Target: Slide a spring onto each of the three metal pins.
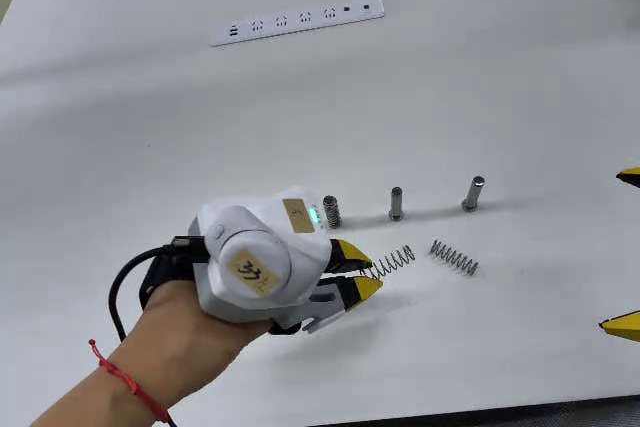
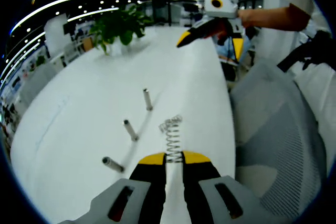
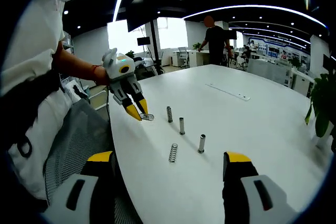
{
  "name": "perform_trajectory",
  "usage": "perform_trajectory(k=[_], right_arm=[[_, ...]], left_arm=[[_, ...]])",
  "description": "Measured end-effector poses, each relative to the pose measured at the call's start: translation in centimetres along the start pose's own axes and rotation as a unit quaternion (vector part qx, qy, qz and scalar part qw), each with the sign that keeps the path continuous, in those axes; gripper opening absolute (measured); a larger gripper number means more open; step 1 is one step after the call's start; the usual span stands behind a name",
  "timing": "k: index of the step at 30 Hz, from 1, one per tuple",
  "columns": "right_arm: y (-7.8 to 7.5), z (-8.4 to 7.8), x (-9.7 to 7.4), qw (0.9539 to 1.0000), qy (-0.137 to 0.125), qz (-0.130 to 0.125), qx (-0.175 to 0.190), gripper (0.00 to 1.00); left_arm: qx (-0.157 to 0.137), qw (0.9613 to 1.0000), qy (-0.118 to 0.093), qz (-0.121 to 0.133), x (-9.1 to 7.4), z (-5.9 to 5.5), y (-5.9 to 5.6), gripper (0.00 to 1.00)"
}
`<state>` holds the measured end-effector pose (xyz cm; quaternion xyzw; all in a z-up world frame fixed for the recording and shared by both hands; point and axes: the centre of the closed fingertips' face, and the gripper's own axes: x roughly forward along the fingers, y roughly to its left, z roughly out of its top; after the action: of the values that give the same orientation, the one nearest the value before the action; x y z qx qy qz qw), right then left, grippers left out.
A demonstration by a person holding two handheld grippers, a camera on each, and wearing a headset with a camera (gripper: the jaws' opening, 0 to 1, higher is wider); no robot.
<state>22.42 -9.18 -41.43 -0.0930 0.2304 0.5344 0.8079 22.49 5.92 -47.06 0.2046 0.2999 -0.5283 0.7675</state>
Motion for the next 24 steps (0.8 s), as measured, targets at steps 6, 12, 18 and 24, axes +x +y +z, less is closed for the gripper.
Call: perform_trajectory(k=[6,12,18,24], right_arm=[[1.2,2.3,0.3,0.9997,-0.022,0.006,0.009,0.82],[2.0,4.9,1.0,0.9984,-0.050,0.009,0.027,0.75],[2.7,8.4,2.0,0.9922,-0.103,0.008,0.069,0.60],[3.1,10.7,3.1,0.9753,-0.162,0.016,0.150,0.45]], left_arm=[[-0.021,0.9984,-0.052,0.009,-1.3,2.3,-0.2,0.11],[-0.034,0.9947,-0.096,0.015,-2.3,4.3,-0.6,0.11],[-0.049,0.9892,-0.137,0.016,-3.2,6.3,-1.0,0.11],[-0.067,0.9808,-0.183,0.013,-4.1,8.2,-1.5,0.11]])
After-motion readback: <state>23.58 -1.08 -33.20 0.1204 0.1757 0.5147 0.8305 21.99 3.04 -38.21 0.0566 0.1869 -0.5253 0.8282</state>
